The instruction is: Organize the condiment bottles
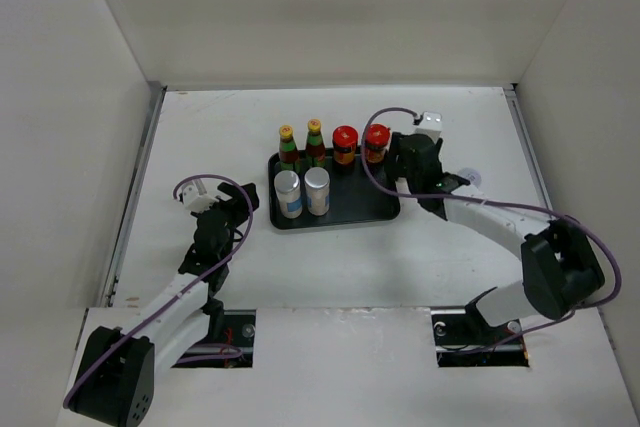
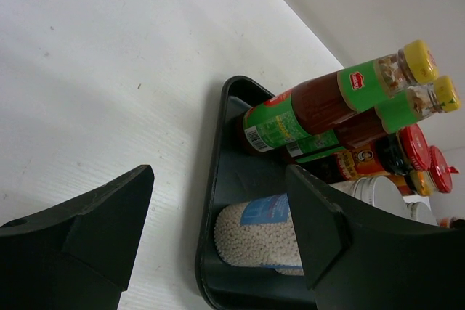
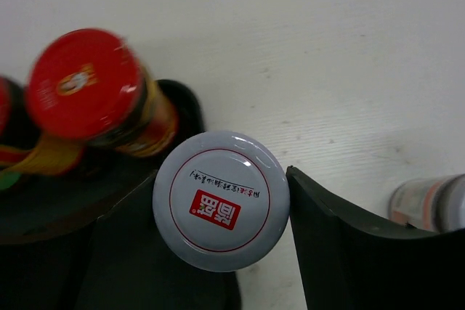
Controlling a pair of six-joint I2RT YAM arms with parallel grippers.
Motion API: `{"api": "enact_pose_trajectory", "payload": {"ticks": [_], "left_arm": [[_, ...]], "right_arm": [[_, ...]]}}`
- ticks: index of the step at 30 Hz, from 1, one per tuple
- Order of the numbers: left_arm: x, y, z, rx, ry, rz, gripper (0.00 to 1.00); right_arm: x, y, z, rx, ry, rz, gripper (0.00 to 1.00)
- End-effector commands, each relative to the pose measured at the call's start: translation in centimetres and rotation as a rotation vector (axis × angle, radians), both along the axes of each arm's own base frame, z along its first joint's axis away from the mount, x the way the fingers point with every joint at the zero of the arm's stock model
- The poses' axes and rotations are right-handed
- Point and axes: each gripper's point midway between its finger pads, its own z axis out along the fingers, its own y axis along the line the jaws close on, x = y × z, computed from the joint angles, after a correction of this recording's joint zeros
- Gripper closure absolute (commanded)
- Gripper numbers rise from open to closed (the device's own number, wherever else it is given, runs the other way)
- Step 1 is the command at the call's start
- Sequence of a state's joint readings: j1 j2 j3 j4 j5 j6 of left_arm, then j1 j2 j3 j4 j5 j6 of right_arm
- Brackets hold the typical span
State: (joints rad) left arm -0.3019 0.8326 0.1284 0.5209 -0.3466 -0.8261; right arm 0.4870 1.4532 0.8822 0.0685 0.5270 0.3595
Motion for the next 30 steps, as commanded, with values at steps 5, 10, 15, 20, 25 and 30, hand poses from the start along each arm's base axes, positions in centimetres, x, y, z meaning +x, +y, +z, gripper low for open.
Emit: {"api": "enact_pose_trajectory", "payload": {"ticks": [5, 10, 15, 20, 25, 30], "left_arm": [[0.5, -0.5, 1.7, -0.024, -0.059, -0.014, 0.28], [0.3, -0.2, 1.9, -0.029, -0.068, -0.008, 0.28], [0.2, 0.0, 2.1, -0.029, -0.077, 0.000, 0.28], [0.3, -0.4, 2.1, -0.028, -0.075, -0.014, 0.28], [0.3, -0.4, 1.9, -0.029, -0.067, -0.015, 0.28], [0.4, -0.2, 1.7, -0.028, -0.062, -0.006, 0.28]], "right_arm": [[-1.1, 11.7, 4.4, 0.167, -0.153, 0.258, 0.52], [-2.0, 16.6, 2.8, 0.191, -0.114, 0.352, 0.50], [-3.7, 19.2, 0.6, 0.211, -0.059, 0.395, 0.42], [-4.3, 18.1, 1.0, 0.203, -0.075, 0.363, 0.06], [-5.3, 15.5, 4.8, 0.223, -0.144, 0.356, 0.00], [-3.7, 5.2, 5.1, 0.190, -0.190, 0.118, 0.35]]}}
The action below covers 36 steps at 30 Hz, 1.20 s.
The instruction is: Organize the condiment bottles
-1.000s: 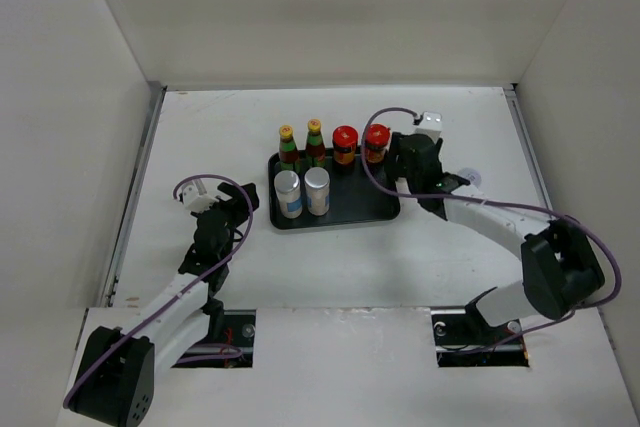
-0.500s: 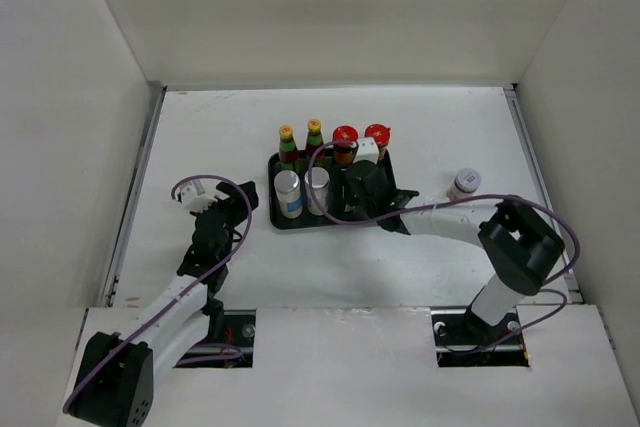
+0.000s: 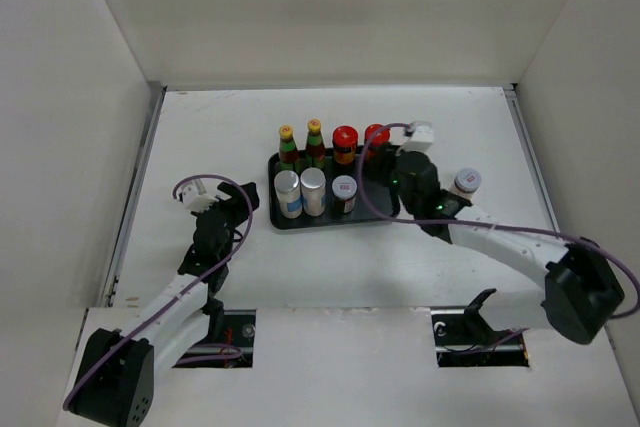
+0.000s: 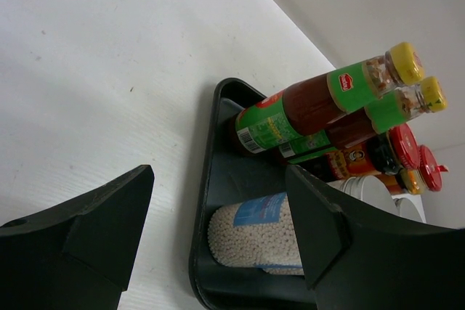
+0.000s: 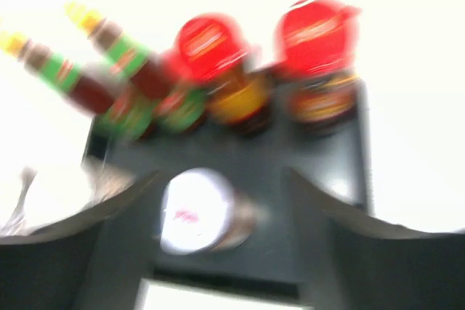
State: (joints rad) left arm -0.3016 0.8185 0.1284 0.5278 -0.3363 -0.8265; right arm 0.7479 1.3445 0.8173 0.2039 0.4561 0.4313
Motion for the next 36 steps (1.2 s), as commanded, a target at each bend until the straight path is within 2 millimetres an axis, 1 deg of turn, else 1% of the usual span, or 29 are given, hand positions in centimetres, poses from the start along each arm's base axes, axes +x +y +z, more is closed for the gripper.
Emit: {"api": "enact_pose_trajectory", "payload": {"ticks": [1, 2, 3, 4, 5, 6, 8, 9, 10, 12, 13, 15, 19, 22, 23, 26, 28, 30, 31, 33, 34, 36], "left_arm": [[0.3, 0.0, 1.1, -0.020, -0.042, 0.002, 0.28], [0.3, 0.0, 1.3, -0.022, -0.048, 0.001, 0.28], [0.2, 0.0, 1.3, -0.021, -0.050, 0.004, 0.28], [0.2, 0.0, 1.1, -0.020, -0.047, 0.008, 0.27], [0.3, 0.2, 0.8, -0.017, -0.039, 0.020, 0.27], [0.4, 0.1, 0.4, -0.013, -0.028, 0.019, 0.27], [0.6, -0.4, 0.1, -0.021, -0.019, 0.004, 0.27], [0.6, -0.8, 0.1, -0.024, -0.018, -0.009, 0.27], [0.7, -1.1, 0.1, -0.025, -0.021, -0.016, 0.27], [0.7, -1.4, -0.1, -0.023, -0.017, -0.023, 0.27], [0.8, -1.5, -0.2, -0.025, -0.015, -0.028, 0.27], [0.7, -1.6, 0.0, -0.032, -0.021, -0.033, 0.27], [0.5, -1.2, 0.7, -0.033, -0.046, -0.019, 0.27], [0.4, -1.2, 0.5, -0.036, -0.040, -0.023, 0.27], [0.5, -1.2, 0.5, -0.034, -0.039, -0.023, 0.27], [0.6, -1.4, 0.3, -0.027, -0.033, -0.027, 0.27], [0.6, -1.4, 0.2, -0.029, -0.025, -0.029, 0.27], [0.6, -1.4, 0.5, -0.035, -0.037, -0.032, 0.27], [0.6, -1.3, 0.7, -0.032, -0.042, -0.030, 0.27], [0.5, -1.1, 0.6, -0.029, -0.041, -0.020, 0.25], [0.6, -0.9, 0.4, -0.027, -0.037, -0.013, 0.24], [0.6, -0.8, 0.3, -0.027, -0.034, -0.012, 0.22]], "right_arm": [[1.8, -8.4, 1.2, 0.010, -0.055, -0.255, 0.46], [1.9, -12.3, 1.8, 0.003, -0.073, -0.377, 0.59], [1.7, -15.3, 2.4, -0.006, -0.090, -0.475, 0.62], [1.5, -17.9, 2.8, -0.029, -0.101, -0.559, 0.61], [1.3, -20.4, 2.7, -0.070, -0.090, -0.627, 0.59], [1.1, -21.9, 2.6, -0.094, -0.074, -0.672, 0.54], [0.3, -24.6, 1.5, -0.135, -0.030, -0.756, 0.29], [-0.1, -25.6, 0.5, -0.154, -0.008, -0.794, 0.19], [-0.4, -26.3, -0.8, -0.179, 0.018, -0.825, 0.11], [-0.6, -26.7, -3.2, -0.219, 0.078, -0.836, 0.05], [-0.4, -26.3, -4.0, -0.219, 0.097, -0.826, 0.03], [0.3, -26.0, -4.9, -0.225, 0.127, -0.818, 0.00], [1.0, -26.8, -7.2, -0.229, 0.174, -0.848, 0.00], [1.9, -26.6, -8.2, -0.197, 0.190, -0.821, 0.00], [2.3, -26.5, -8.3, -0.181, 0.188, -0.814, 0.03], [2.9, -26.9, -8.7, -0.148, 0.183, -0.815, 0.17], [3.3, -26.8, -8.9, -0.127, 0.176, -0.813, 0.28], [3.5, -26.5, -8.7, -0.100, 0.154, -0.807, 0.41], [3.6, -25.8, -8.0, -0.078, 0.124, -0.793, 0.46], [3.7, -23.0, -5.7, -0.038, 0.050, -0.709, 0.48], [3.5, -21.9, -4.4, -0.034, 0.017, -0.671, 0.49], [3.1, -18.7, -1.9, -0.043, -0.032, -0.566, 0.50]]}}
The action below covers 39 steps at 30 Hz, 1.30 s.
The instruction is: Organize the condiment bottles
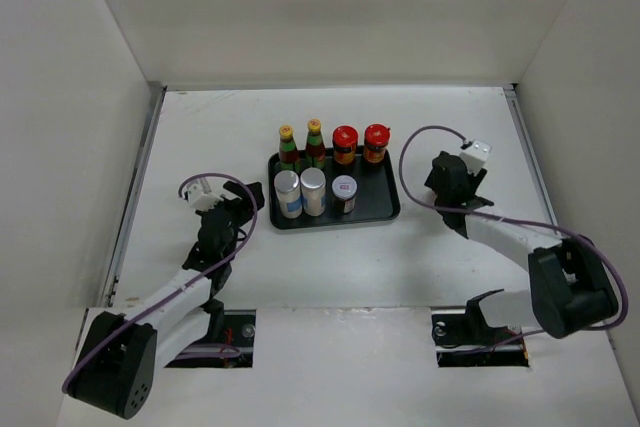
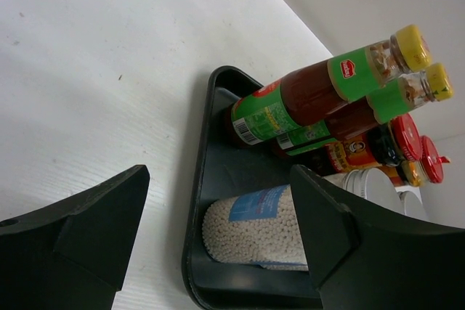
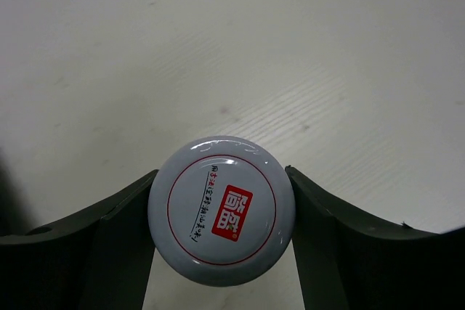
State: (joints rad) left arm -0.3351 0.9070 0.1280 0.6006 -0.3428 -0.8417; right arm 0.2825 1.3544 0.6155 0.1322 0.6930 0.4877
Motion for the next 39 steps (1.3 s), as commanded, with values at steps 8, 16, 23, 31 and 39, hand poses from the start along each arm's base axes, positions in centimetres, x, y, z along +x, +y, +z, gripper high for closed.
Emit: {"api": "enact_pose_trajectory", "payload": {"ticks": [8, 16, 23, 31, 39], "left_arm": [[0.8, 0.4, 0.7, 0.003, -0.022, 0.021, 0.01], [0.5, 1.7, 1.9, 0.042, -0.069, 0.074, 0.00], [0.3, 3.0, 1.9, 0.059, -0.062, 0.137, 0.00], [0.6, 4.1, 0.7, 0.106, 0.006, 0.191, 0.00], [1.2, 5.4, -0.9, 0.187, 0.219, 0.315, 0.00]], "right_arm": [[0.4, 15.6, 11.1, 0.133, -0.320, 0.438, 0.48], [1.9, 21.5, 7.9, 0.122, -0.267, 0.565, 0.45], [2.0, 22.2, 6.0, 0.118, -0.240, 0.572, 0.07], [-0.5, 19.8, 11.4, 0.160, -0.364, 0.553, 0.00], [-2.1, 11.5, 11.0, 0.200, -0.426, 0.272, 0.00]]}}
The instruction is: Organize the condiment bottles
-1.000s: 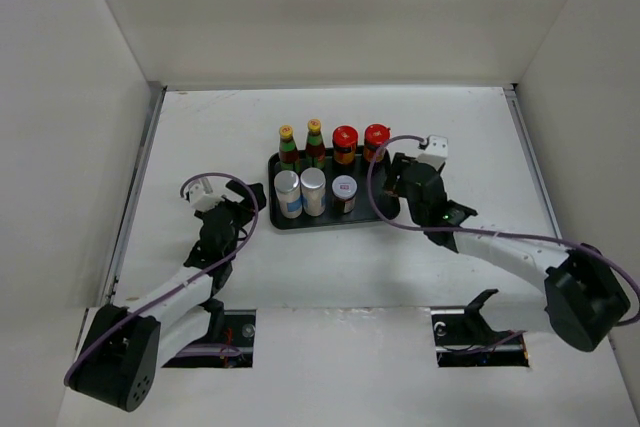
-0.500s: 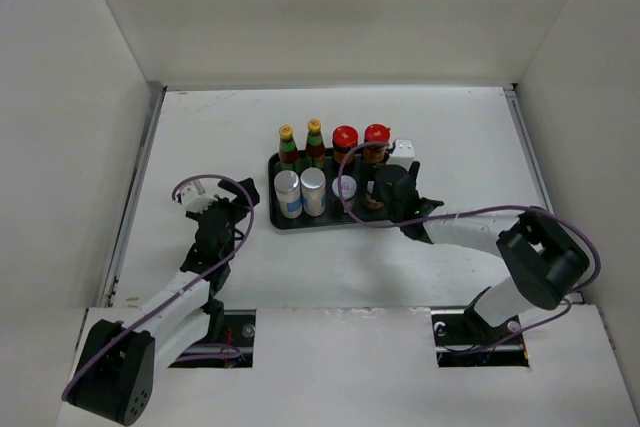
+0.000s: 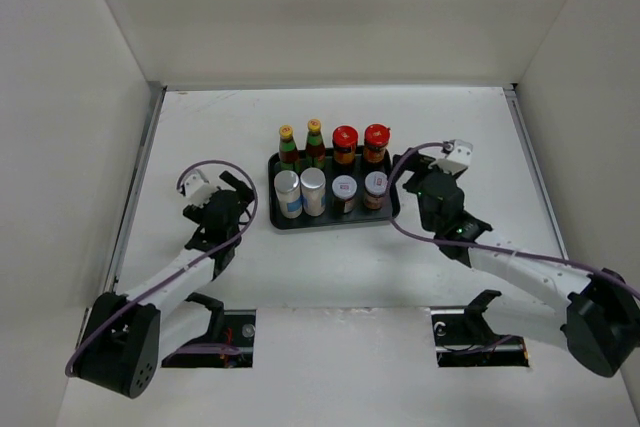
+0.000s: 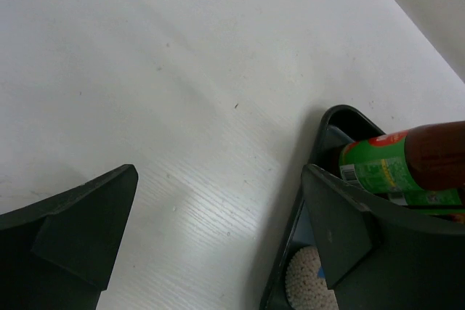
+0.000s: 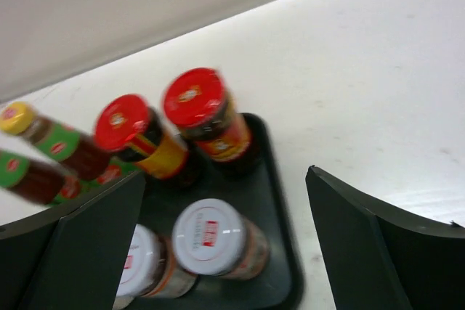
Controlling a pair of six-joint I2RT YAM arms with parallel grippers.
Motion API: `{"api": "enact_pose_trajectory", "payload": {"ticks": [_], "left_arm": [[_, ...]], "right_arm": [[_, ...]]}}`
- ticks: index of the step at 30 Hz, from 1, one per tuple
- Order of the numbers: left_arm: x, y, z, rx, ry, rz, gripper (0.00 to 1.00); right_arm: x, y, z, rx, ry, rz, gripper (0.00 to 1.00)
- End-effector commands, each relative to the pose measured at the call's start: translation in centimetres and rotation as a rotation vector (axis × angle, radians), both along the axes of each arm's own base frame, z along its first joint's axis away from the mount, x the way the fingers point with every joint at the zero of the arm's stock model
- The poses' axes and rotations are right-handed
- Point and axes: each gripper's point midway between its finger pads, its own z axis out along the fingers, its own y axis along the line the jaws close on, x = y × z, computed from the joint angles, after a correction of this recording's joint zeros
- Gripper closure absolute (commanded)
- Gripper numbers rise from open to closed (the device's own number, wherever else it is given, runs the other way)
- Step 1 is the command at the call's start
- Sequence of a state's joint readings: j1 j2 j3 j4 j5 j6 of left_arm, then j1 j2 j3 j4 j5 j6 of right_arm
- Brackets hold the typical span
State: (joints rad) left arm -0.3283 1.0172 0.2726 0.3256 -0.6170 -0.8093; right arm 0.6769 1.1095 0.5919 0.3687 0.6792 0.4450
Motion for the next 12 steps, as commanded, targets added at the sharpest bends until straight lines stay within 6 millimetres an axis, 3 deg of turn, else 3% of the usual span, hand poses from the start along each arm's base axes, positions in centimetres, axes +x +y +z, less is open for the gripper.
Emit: {"api": "enact_pose_trajectory", "payload": {"ticks": [1, 4, 12], "left_arm": [[0.9, 0.0, 2.3, 0.007, 0.013, 0.042, 0.00], [1.2, -0.8, 3.4, 0.019, 0.036, 0.019, 0.00], [1.2, -3.2, 3.3, 0.065, 0.122, -0.058, 0.00]], "right_arm": [[-0.1, -4.3, -0.8, 0.072, -0.011, -0.165, 0.00], [0.2, -6.3, -1.9, 0.104, 0.014, -0.207, 0.00], [1.3, -5.0, -3.8, 0.095, 0.082, -0.160, 0.00]]}}
